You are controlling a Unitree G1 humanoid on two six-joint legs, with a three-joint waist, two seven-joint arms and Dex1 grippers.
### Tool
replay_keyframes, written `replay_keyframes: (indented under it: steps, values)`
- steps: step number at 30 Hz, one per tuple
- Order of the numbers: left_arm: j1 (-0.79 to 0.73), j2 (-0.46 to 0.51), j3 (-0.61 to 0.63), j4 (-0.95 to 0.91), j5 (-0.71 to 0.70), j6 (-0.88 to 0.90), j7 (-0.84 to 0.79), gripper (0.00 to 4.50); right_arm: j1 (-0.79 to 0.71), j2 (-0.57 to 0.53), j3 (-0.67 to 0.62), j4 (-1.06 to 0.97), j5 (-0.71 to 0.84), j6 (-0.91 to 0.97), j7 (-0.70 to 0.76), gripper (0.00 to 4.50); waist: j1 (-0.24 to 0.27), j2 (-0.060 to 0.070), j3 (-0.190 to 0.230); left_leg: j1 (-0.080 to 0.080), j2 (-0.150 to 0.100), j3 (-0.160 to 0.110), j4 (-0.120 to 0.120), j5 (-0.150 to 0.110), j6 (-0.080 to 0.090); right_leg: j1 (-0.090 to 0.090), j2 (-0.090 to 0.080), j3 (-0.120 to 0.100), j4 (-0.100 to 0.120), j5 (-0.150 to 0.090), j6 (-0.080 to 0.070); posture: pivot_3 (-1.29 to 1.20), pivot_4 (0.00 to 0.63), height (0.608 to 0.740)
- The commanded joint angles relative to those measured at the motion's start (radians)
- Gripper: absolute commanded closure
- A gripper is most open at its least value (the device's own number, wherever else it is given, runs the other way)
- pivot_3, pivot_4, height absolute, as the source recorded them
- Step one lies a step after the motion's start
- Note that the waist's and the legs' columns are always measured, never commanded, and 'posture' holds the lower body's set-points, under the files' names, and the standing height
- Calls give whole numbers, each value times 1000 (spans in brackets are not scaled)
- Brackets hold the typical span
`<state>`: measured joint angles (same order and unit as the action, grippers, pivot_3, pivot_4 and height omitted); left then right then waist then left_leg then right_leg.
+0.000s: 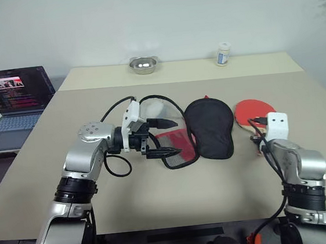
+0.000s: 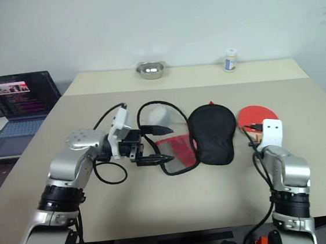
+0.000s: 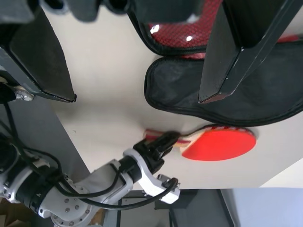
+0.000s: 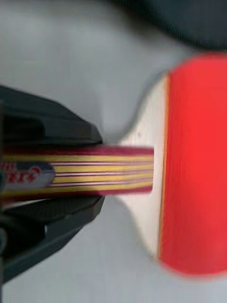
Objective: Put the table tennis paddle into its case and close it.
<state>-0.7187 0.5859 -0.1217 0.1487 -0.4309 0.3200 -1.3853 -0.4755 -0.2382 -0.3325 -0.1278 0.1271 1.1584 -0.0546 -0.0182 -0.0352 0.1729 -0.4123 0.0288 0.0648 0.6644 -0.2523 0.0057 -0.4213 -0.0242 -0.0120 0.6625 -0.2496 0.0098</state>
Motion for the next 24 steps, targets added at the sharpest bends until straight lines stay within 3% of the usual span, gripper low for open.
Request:
replay_keyframes:
  steps: [1, 4, 9, 17, 24]
  values:
    - [-11, -1, 8, -37, -3, -3, 2, 0, 37, -104, -47, 2, -11, 18, 32, 3401, 6, 0, 0, 0, 0, 0, 0, 0, 0, 0, 0, 0, 0, 0, 0, 0, 150, 740]
    - [-12, -4, 4, -39, -4, -1, 1, 0, 66, -182, -51, 6, -2, 18, 77, 3401, 20, 1, 0, 0, 0, -2, 0, 0, 0, 0, 1, -2, 0, 0, 0, 0, 150, 740]
    - [-15, -10, -1, -39, -4, 2, -4, 0, 167, -319, -3, -56, 91, 74, 270, 3402, 23, 1, 0, -2, 0, -3, 0, 0, 0, 0, 1, -2, -1, 0, 0, 0, 150, 740]
    - [-21, -22, -8, -33, -3, 3, -10, 0, 245, -362, -15, -84, 138, 89, 344, 3404, 16, 1, 0, -1, 2, -4, 0, 0, 0, 0, 4, -3, 0, -2, 3, 0, 150, 740]
    - [-20, -23, -11, -33, -4, 4, -14, 0, 249, -369, -15, -76, 179, 61, 406, 1239, 13, 0, 0, -1, 2, -3, 0, 0, 0, 0, 4, -2, 0, -2, 3, 0, 150, 740]
